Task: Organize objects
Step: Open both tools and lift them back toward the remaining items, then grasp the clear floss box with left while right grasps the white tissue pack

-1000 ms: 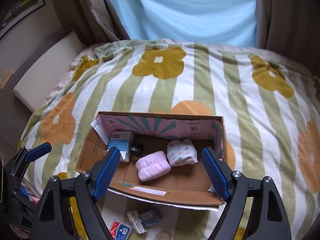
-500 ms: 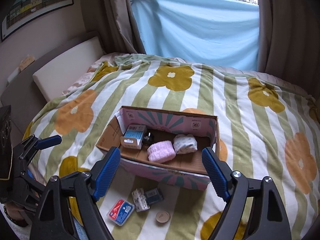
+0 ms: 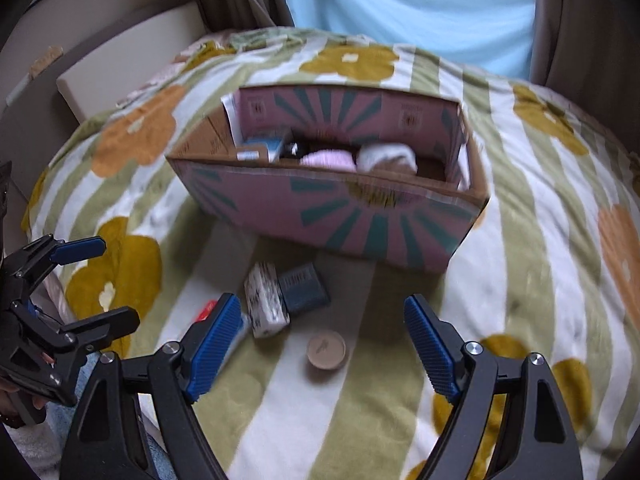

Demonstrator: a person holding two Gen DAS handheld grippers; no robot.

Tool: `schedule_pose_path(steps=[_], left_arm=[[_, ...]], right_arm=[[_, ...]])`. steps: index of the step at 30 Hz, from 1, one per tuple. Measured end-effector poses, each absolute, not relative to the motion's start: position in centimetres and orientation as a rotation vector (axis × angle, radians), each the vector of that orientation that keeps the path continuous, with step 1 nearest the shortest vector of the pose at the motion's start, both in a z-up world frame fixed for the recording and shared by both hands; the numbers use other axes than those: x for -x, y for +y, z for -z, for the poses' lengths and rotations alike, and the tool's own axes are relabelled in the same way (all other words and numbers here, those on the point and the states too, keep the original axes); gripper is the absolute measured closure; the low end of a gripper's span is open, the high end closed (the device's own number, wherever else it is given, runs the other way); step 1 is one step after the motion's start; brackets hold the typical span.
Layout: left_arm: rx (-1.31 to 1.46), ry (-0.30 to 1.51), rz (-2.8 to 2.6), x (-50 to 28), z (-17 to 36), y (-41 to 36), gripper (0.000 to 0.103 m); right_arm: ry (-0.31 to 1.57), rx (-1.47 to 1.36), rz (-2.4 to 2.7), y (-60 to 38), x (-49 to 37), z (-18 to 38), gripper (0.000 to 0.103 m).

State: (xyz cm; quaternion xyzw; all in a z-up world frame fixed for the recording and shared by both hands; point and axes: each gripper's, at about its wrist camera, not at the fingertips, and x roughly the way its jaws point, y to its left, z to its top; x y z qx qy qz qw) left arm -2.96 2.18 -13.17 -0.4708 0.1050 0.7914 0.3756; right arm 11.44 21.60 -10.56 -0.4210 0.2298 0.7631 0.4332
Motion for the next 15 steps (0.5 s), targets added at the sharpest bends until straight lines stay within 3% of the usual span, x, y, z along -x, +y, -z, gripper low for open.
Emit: schedule_pose_path(steps=[13,15], left_arm=[[1.286,0.281,-1.953,1.7,19.1,4.3,0.001],[1.300,0.268,-1.945,2.0,19.6,4.4,0.001]], right_arm=[[0.734,1.104,-2.018,22.2,-8.5,16.2,0.023],[0.756,1.117,-2.020,22.5,-8.1,17.2,0.029]])
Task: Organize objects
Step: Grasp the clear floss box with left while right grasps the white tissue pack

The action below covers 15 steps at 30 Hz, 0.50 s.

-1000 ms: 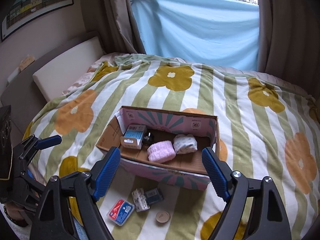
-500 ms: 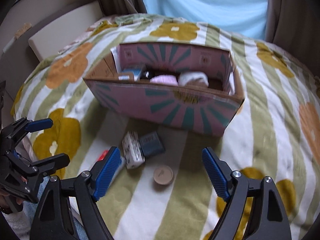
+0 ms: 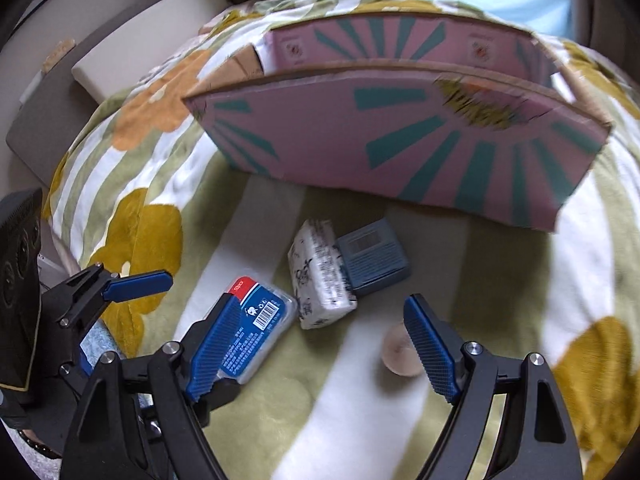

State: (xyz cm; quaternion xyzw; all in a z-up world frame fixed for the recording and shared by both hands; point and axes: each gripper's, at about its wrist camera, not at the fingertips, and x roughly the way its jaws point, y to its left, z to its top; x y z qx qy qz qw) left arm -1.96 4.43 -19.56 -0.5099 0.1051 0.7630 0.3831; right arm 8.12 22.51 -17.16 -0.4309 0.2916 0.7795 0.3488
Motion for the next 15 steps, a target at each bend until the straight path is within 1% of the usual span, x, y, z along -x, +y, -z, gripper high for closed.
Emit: schedule_pose_path(steps=[2,4,6,9,12,14,15], left_arm=[[1.315,0.267,-1.936,2.1,20.1,4.6,0.001],[1.325,0.274,-1.928,2.0,20.6,4.8,0.004],[1.337,0.281,-1.920,2.1,21.2,5.0,0.007],[1.347,0.280,-1.914,2.1,21.8,5.3,0.013],[1.354,0.284,-1.910,2.3,22.3,5.7,0.014],[1.353,0.286,-1.908,2.2,22.5,5.9,0.018],[1.352,0.288,-1.909,2.2,22.5,5.9,0.023]], right_arm=[[0.808,1.118,-2.023,22.9,-8.0,18.0,0.032],[0.848,1.105,-2.025,23.3,-8.1,18.6,0.033],[0.892,1.093,-2.026,23.6,-8.2,19.2,0.042],[0.928,1.074,-2.030,23.9,-8.3,19.6,0.049],[0.929,1.062,-2.030,24.1,-8.3,19.7,0.053],[0.928,1.060,-2.033,24.2,-8.2,19.8,0.058],[0.932,1.059,-2.032,24.2,-8.3,19.9,0.061]])
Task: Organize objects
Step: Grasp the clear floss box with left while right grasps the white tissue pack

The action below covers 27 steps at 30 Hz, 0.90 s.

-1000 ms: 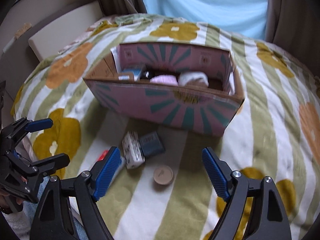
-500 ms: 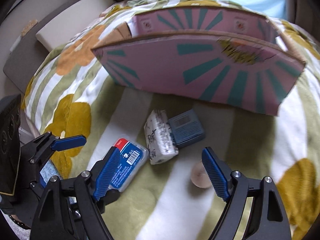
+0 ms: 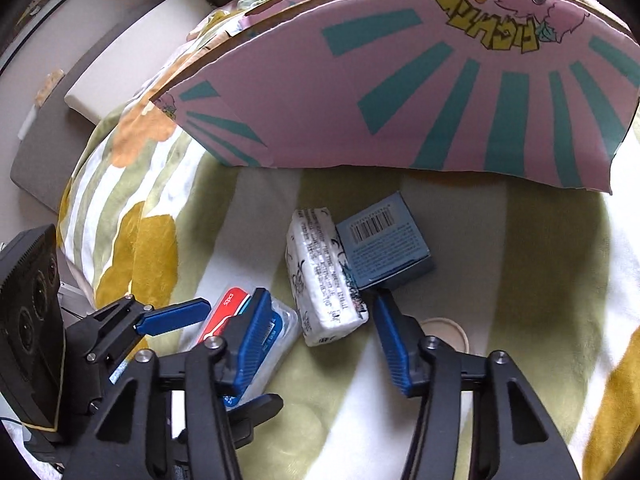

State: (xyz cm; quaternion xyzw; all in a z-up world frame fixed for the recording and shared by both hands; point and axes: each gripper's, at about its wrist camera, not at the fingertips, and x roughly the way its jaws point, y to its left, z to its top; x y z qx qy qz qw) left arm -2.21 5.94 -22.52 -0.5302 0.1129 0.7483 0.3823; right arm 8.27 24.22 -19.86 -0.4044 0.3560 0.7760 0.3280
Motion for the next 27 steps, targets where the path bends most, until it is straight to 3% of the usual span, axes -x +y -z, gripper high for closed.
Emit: schedule_pose_path(steps=[3,5,9,27], left_arm=[[1.353,0.301,-1.908,2.2,22.7,6.1,0.028],[1.352,0.312,-1.915,2.2,22.8,6.1,0.038],[1.354,0.305,-1.910,2.3,22.9,6.0,0.049],[1.338,0.272,-1.934,1.6,22.0,5.0,0.050]], right_arm=[[0.916,1.061,-2.024,24.1,-8.4,19.8,0.067],[0.919,1.056,-2.025,24.2,-8.5,19.7,0.068],[0.919,1.052,-2.019,24.3,-8.5,19.7,0.071],[0.887,1.056,-2.039,23.2,-7.3,20.1,0.083]])
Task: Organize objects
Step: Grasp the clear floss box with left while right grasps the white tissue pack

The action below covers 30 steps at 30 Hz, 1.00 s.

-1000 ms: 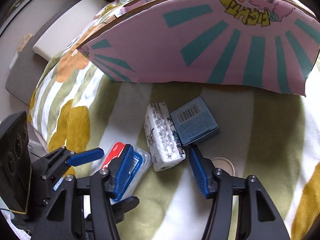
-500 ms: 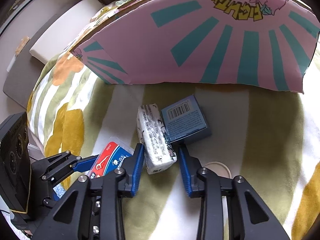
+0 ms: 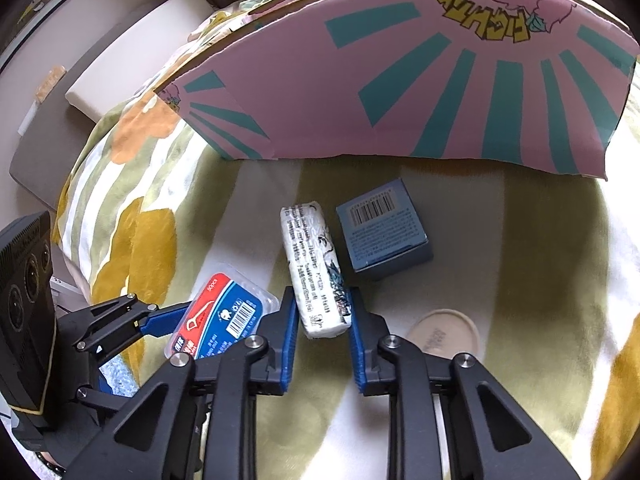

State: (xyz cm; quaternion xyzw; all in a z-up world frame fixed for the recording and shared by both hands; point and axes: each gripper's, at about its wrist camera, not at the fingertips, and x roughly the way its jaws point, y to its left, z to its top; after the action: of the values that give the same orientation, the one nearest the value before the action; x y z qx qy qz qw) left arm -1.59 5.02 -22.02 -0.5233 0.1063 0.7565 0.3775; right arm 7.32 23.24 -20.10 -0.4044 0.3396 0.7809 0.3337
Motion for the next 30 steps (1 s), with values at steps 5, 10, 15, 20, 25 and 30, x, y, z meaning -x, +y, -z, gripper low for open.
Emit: schedule_pose_path(steps=[5,10,15,20,25,30], left_arm=[[1.311,0.247,-1.959,1.6,20.8,4.1,0.050],[1.274,0.234,-1.986,1.5,18.9,3.5,0.050],[1.202,0.222,-2.018,2.2,15.9,3.0,0.050],[1.145,0.191,-2.023,4.0,12.3,3.0,0.050],[1.054,0.203,-2.065,6.5,8.0,3.5,0.050],[1.001,0.196,-2.065,10.1,4.4,5.2,0.050]], right_arm=[[0.853,1.039,-2.051,22.7,-7.5,19.2,0.084],[0.804,1.004,-2.074,22.2,-7.8,17.3,0.084],[0.776,0.962,-2.077,22.1,-8.4,14.5,0.084],[0.739,0.931,-2.095,22.4,-8.8,10.9,0.084],[0.669,0.889,-2.108,23.5,-8.7,6.1,0.084],[0.602,0.872,-2.091,25.9,-8.3,2.4,0.084]])
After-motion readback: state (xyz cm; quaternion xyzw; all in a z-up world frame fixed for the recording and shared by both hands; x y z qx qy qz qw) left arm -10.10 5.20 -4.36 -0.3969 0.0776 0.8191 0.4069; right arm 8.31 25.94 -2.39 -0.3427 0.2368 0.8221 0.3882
